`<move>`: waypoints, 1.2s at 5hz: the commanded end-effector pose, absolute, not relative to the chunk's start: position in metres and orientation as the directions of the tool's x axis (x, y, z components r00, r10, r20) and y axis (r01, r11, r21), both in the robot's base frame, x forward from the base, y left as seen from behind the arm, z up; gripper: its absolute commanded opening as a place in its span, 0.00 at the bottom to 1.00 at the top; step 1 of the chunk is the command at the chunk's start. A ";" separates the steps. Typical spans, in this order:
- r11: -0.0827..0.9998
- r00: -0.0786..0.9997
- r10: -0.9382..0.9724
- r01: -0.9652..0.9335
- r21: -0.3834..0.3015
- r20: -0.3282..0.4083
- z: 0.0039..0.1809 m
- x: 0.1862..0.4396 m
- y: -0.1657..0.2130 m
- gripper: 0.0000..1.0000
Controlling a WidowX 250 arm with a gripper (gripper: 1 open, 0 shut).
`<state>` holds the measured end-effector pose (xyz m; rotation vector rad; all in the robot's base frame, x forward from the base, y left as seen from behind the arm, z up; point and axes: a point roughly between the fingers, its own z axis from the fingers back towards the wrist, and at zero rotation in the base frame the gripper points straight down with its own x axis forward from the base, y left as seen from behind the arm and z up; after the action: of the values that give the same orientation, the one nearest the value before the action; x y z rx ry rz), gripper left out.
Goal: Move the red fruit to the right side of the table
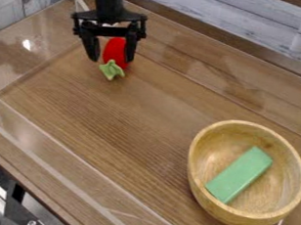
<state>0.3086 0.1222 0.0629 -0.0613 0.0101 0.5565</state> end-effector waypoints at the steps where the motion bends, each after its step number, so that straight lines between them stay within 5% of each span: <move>1: 0.829 0.829 0.558 -0.554 -0.071 0.041 0.074 0.324 0.134 1.00; 6: 0.794 0.794 0.606 -0.602 -0.079 0.045 0.057 0.340 0.145 1.00</move>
<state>0.3317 0.1371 0.0401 -0.0685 -0.0085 0.6354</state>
